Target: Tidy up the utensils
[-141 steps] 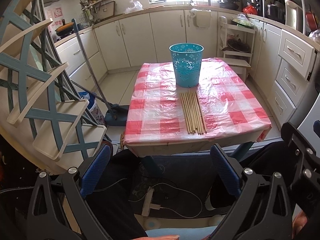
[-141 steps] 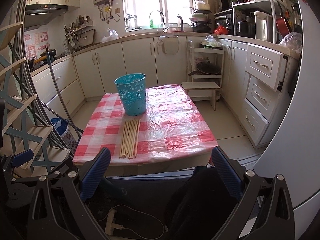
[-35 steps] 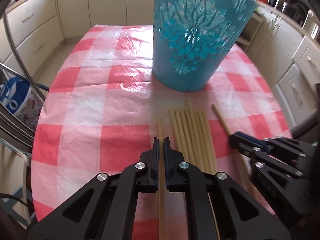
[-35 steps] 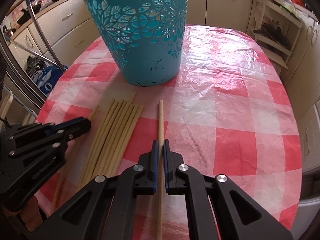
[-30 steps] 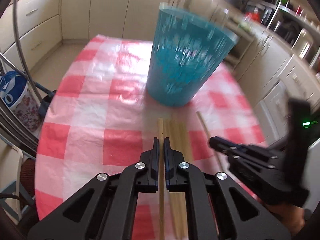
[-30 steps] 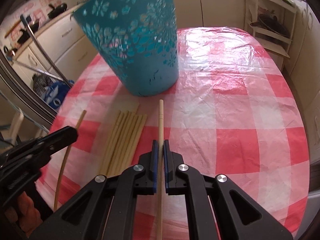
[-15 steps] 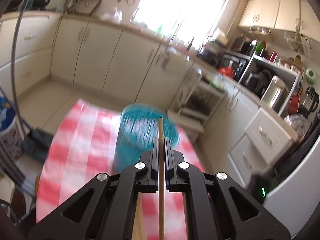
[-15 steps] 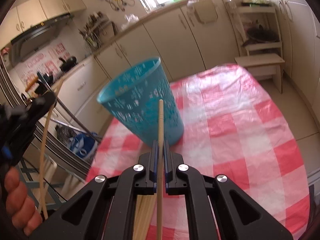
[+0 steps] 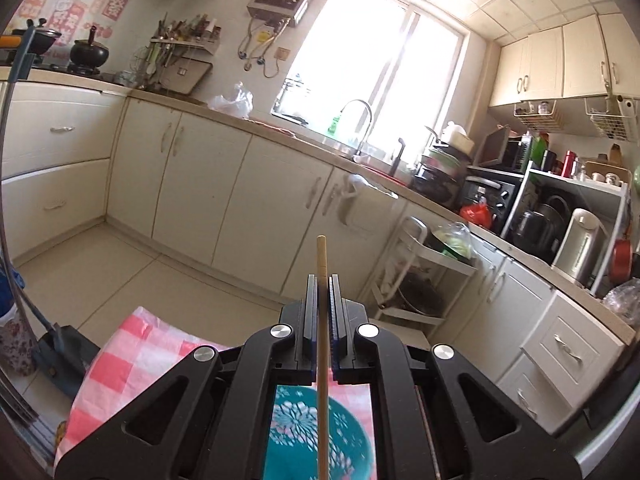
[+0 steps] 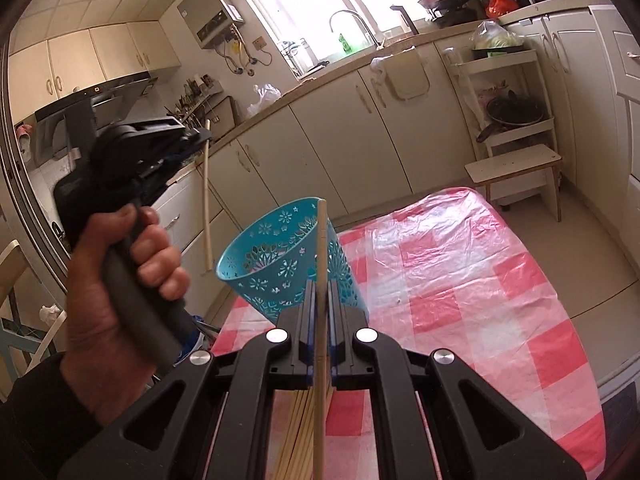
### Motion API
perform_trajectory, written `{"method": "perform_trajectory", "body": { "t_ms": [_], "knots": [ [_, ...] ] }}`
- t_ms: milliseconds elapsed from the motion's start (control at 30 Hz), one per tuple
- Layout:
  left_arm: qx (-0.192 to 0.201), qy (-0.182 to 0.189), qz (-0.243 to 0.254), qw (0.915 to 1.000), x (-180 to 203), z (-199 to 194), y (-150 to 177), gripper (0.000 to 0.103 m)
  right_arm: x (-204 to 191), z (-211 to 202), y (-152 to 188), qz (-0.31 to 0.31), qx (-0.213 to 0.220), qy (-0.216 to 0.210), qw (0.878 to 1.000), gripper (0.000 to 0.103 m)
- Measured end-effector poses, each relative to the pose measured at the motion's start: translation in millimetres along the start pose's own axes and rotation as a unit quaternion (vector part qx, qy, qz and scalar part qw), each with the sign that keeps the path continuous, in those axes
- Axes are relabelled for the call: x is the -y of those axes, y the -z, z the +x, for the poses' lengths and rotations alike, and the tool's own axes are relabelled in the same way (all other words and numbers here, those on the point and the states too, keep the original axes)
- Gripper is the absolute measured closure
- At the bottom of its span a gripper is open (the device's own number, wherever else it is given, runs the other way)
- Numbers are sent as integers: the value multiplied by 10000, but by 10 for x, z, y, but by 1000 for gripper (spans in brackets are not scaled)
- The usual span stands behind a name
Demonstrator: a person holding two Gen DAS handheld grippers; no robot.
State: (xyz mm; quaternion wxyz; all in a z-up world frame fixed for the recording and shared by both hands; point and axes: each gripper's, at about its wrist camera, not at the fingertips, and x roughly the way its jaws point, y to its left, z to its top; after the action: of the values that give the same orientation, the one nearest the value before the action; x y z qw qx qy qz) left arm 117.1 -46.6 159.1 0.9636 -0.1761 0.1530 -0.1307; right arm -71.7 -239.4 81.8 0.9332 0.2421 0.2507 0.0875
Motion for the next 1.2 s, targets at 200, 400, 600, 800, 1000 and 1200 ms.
{"method": "perform_trajectory", "body": {
  "t_ms": [200,400,600,800,1000,1200],
  "knots": [
    [-32,-393,38,9992,-86,301,72,99,9,25,-92,95,53,-49,9999,97],
    [-133,-555,354,9977,-103,374,229,98,-45,45,-104,30,116,-39,9999,97],
    [-79,-678,338,9971,-198,338,377,98,-81,22,-78,-40,139,10,9999,97],
    [-189,-614,467,9968,-230,265,500,98,-102,36,-81,-68,152,27,9999,97],
    [-615,-543,488,9954,-326,59,682,94,-77,29,-126,52,287,-132,9995,97],
    [-734,-621,351,9947,-531,-380,726,61,-147,73,-376,401,550,-552,9962,97]
  ]
}}
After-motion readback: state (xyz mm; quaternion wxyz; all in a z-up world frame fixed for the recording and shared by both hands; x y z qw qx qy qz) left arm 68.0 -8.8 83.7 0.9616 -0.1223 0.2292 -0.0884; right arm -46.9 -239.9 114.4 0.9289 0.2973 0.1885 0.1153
